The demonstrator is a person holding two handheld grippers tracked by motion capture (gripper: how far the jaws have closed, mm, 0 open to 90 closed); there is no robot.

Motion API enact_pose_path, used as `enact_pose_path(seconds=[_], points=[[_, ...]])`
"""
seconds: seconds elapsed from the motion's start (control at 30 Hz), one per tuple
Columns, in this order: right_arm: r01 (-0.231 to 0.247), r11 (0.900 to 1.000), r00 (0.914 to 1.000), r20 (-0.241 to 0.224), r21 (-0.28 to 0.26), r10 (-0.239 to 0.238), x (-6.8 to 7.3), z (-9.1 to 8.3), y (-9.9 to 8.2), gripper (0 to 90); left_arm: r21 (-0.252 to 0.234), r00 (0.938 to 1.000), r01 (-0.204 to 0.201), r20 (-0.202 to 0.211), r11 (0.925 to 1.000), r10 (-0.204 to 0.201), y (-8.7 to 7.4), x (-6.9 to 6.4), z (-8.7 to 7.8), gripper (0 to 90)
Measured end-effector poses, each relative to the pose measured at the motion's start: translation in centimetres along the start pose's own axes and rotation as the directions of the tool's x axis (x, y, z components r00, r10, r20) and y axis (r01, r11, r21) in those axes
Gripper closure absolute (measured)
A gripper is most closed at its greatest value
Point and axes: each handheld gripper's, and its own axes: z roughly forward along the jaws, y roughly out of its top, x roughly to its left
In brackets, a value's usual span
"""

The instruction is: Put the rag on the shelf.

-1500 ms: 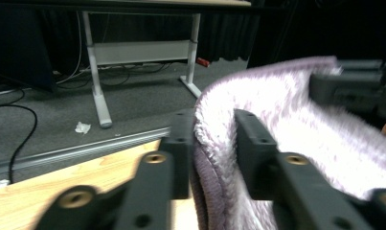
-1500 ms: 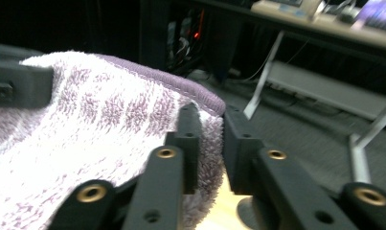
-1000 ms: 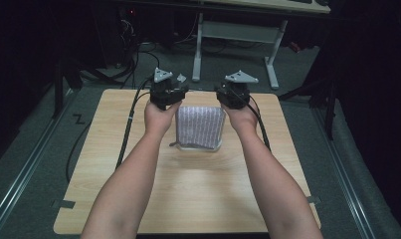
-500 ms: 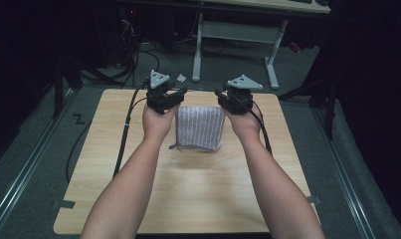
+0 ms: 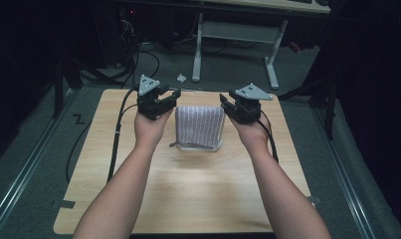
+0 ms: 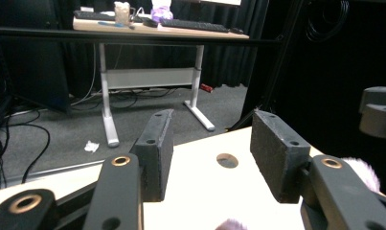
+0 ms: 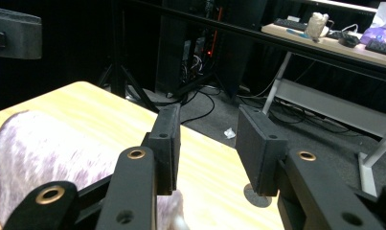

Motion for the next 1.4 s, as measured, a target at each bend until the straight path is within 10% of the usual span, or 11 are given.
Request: enact_pose_path(seconds=[0.8, 1.0, 1.17, 1.3, 1.37, 1.4], points=[[0.015, 0.9901, 0.9992, -0.038, 0.139, -0.01, 0.0, -3.6, -9.2, 51.8, 0.17, 0.9976, 0.027, 0.058, 0.9851, -0.038, -9.6, 1.7, -3.3, 48.0], [-0.011, 0.9824, 0.9981, -0.058, 0.186, 0.022, 0.7, -4.0, -12.7, 49.2, 0.278, 0.9945, -0.007, 0.103, 0.9606, -0.022, -14.1, 0.3, -4.1, 47.8], [-0.036, 0.9731, 0.9957, -0.074, 0.227, 0.054, 1.9, -5.6, -16.4, 44.2, 0.366, 0.9941, -0.097, 0.081, 0.9257, 0.072, -17.7, -1.0, -5.8, 47.7], [-0.06, 0.9747, 0.9933, -0.083, 0.216, 0.08, 1.9, -9.1, -19.6, 43.5, 0.4, 0.9941, -0.024, 0.107, 0.9163, -0.02, -19.6, -1.8, -9.2, 44.6], [-0.064, 0.9574, 0.9902, -0.102, 0.282, 0.096, 1.7, -10.4, -20.6, 40.7, 0.436, 0.9862, 0.011, 0.144, 0.9, -0.082, -20.3, -2.6, -11.4, 44.6], [-0.063, 0.9544, 0.9905, -0.099, 0.292, 0.095, 1.6, -11.1, -20.9, 41.5, 0.429, 0.9847, 0.0, 0.158, 0.9031, -0.075, -20.6, -2.9, -12.3, 43.4]])
